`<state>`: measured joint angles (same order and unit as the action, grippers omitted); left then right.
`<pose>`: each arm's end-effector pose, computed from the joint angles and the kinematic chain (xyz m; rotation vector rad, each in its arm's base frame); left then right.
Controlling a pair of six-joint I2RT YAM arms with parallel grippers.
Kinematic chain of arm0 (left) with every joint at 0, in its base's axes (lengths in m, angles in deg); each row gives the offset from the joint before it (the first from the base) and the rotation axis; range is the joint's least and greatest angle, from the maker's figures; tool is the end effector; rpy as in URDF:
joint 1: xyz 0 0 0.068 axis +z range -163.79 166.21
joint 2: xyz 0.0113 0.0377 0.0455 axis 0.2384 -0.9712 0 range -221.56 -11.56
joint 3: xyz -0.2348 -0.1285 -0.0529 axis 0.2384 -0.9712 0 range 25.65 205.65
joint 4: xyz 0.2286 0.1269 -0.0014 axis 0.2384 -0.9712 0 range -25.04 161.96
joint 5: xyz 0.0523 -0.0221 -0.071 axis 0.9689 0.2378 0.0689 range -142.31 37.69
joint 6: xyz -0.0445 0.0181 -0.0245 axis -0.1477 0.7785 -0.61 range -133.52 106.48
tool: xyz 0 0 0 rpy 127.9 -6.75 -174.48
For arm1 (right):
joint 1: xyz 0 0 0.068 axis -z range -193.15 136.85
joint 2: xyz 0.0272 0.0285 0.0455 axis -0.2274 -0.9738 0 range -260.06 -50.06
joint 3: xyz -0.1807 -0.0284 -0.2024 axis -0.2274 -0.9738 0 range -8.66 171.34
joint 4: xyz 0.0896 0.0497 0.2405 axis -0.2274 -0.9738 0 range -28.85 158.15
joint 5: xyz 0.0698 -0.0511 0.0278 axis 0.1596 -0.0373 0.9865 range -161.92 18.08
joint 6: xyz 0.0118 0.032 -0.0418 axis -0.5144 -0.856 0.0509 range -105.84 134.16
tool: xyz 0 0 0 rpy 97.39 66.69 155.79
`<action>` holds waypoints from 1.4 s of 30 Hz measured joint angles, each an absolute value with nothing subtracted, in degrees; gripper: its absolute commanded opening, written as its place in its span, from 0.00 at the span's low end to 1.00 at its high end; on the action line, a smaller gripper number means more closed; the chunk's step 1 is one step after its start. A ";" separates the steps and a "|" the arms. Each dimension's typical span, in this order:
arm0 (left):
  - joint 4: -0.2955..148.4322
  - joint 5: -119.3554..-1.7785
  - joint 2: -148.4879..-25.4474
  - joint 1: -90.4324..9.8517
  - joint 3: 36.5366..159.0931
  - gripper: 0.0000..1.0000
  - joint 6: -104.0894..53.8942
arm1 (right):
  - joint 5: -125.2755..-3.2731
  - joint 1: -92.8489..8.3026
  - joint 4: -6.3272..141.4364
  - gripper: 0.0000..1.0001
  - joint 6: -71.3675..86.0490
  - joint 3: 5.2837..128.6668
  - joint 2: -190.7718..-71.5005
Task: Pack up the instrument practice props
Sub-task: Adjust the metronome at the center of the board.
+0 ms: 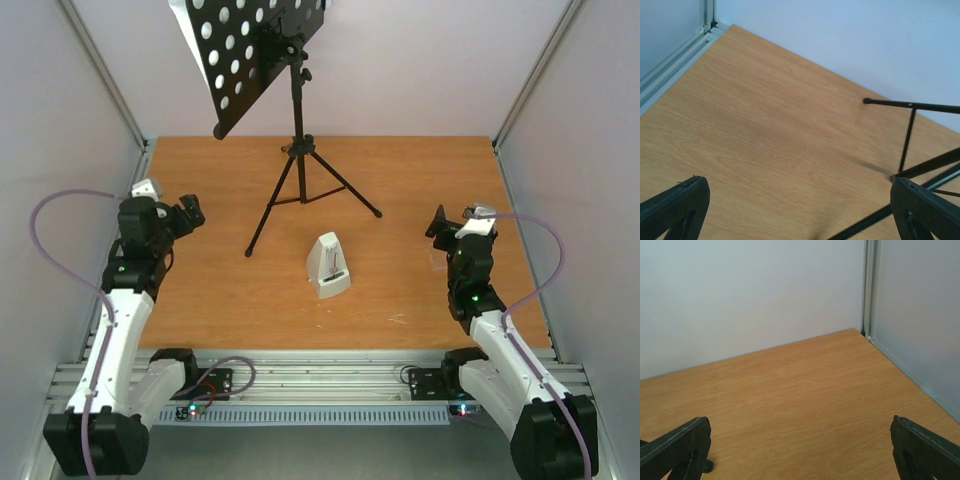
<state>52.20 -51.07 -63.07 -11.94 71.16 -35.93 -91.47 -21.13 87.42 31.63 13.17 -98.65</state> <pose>0.2042 0.0073 0.3067 -0.4392 1.9782 -0.2056 0.1974 0.0158 0.2407 -0.1232 1.7067 -0.4132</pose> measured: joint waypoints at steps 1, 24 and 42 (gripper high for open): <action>50.18 -51.53 -62.50 -11.94 72.65 0.99 -36.30 | -91.64 -21.13 86.52 0.99 31.30 13.30 -98.13; 34.49 -59.42 -57.63 -11.94 79.82 0.99 -26.03 | -66.22 -32.24 35.55 0.97 20.35 48.81 -102.20; 33.35 -59.66 -57.38 -11.94 78.81 0.99 -23.95 | -81.30 -67.12 19.88 0.95 21.97 57.12 -117.93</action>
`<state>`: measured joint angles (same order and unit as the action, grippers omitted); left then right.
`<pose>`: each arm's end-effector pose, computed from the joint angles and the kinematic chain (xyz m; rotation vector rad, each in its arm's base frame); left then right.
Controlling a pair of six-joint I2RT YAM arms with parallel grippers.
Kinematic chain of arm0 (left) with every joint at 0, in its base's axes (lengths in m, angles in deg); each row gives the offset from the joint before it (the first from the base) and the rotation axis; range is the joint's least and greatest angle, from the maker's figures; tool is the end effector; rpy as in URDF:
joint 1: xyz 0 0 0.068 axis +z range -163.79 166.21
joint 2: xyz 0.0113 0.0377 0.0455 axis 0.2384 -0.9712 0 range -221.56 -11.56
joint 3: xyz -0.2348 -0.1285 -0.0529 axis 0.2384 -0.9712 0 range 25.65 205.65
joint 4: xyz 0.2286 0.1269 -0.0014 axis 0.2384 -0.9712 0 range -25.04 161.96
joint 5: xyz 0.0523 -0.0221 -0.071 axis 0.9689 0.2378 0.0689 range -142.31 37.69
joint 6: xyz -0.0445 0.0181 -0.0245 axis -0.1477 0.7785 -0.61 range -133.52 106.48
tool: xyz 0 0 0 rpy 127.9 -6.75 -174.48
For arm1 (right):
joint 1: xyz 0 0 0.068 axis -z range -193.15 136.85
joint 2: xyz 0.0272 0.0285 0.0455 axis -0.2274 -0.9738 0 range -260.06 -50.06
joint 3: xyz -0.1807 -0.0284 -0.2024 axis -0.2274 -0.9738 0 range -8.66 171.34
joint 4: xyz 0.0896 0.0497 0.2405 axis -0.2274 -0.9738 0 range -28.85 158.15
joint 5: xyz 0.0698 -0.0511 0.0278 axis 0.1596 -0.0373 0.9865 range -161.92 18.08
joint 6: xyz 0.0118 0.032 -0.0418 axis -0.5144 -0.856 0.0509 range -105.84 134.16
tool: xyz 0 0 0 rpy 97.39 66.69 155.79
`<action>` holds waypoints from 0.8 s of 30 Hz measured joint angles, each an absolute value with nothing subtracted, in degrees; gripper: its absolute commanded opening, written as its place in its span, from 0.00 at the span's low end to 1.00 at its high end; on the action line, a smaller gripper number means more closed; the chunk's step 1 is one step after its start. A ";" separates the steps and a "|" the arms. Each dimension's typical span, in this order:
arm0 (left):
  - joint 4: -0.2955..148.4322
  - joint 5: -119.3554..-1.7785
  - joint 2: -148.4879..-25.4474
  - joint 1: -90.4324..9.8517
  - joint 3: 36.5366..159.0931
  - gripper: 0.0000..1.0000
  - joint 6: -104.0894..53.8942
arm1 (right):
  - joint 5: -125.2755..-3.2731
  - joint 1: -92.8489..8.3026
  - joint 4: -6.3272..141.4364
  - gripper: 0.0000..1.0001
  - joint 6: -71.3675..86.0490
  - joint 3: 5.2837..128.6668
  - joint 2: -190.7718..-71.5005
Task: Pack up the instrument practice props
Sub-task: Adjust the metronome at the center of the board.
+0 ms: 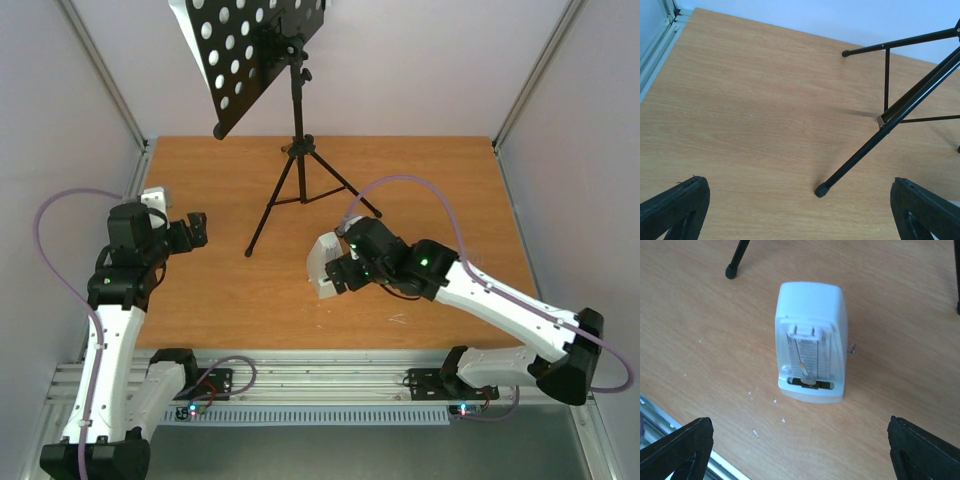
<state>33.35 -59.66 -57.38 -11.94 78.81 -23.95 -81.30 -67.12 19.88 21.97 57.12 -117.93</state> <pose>0.1648 0.0007 0.3370 -0.1505 2.1144 -0.2250 0.1440 0.1884 0.3250 -1.1904 2.1303 0.1604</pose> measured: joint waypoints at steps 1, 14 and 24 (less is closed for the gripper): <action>33.35 -59.64 -57.38 -11.94 78.81 0.99 -23.95 | -81.72 -67.43 20.45 0.95 21.82 57.47 -119.13; 33.35 -61.17 -57.56 -11.94 78.94 0.99 -25.88 | -85.91 -67.84 25.50 0.76 19.72 65.40 -131.66; 34.80 -64.18 -67.81 -11.94 90.59 0.99 -30.03 | -93.04 -67.84 23.55 0.52 18.43 70.04 -139.40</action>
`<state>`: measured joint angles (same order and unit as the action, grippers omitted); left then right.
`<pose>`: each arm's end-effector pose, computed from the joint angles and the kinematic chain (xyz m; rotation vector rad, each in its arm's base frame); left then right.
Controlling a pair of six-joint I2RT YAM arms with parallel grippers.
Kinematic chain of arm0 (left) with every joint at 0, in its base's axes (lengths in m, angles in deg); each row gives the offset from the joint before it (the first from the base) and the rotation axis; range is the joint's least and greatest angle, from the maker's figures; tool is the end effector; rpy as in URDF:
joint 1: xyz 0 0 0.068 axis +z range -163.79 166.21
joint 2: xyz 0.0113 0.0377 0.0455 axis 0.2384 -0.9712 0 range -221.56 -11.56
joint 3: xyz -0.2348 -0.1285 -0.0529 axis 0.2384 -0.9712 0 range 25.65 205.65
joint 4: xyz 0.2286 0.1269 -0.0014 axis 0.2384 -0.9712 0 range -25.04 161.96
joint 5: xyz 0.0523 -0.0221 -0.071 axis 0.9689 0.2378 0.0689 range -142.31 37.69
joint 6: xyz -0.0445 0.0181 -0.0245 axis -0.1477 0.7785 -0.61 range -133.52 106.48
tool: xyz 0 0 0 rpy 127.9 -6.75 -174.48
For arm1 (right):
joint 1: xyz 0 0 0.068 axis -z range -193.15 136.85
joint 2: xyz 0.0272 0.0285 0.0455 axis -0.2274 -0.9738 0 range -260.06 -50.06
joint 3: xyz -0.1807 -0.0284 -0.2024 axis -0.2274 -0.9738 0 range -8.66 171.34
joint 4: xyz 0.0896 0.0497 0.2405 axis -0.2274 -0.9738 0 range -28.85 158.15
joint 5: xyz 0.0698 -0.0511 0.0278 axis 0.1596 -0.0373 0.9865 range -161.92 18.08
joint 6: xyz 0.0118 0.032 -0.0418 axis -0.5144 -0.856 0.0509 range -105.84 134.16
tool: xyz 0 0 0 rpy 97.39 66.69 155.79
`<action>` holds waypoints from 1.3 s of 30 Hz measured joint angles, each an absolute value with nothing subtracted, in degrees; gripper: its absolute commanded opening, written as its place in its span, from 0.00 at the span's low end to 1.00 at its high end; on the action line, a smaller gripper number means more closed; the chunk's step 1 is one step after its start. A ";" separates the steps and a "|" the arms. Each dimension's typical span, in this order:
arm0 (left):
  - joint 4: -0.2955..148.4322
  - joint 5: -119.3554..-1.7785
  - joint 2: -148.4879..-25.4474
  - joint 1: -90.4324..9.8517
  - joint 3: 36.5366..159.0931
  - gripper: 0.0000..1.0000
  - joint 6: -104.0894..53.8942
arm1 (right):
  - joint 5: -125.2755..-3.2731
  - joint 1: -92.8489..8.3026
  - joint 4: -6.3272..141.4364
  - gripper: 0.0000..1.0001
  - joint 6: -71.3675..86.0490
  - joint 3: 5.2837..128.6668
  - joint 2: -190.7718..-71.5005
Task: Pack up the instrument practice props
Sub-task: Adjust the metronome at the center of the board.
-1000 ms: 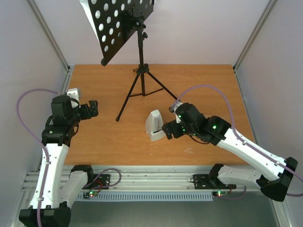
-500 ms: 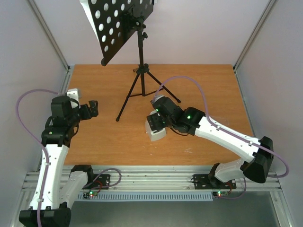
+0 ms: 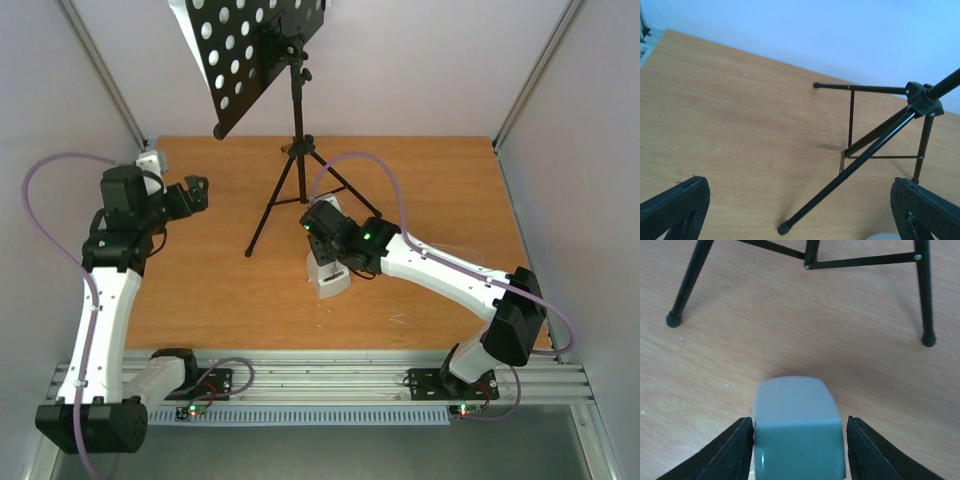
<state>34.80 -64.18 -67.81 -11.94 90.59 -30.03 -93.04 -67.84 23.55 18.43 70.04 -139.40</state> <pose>0.2022 -0.0009 0.3776 -0.2041 2.0670 -0.3713 0.2010 0.2619 0.3031 -1.0776 2.1957 -0.0865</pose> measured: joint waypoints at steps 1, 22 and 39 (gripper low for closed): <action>35.19 -64.32 -68.88 -11.94 91.69 0.99 -29.97 | -93.89 -67.84 23.42 0.52 17.99 70.17 -139.48; 35.41 -58.37 -69.23 -11.94 90.22 0.99 -26.88 | -101.87 -67.84 17.08 0.69 4.22 71.02 -139.50; 35.65 -55.01 -69.41 -11.94 88.17 0.99 -24.98 | -89.89 -54.14 17.80 0.80 10.41 60.64 -112.90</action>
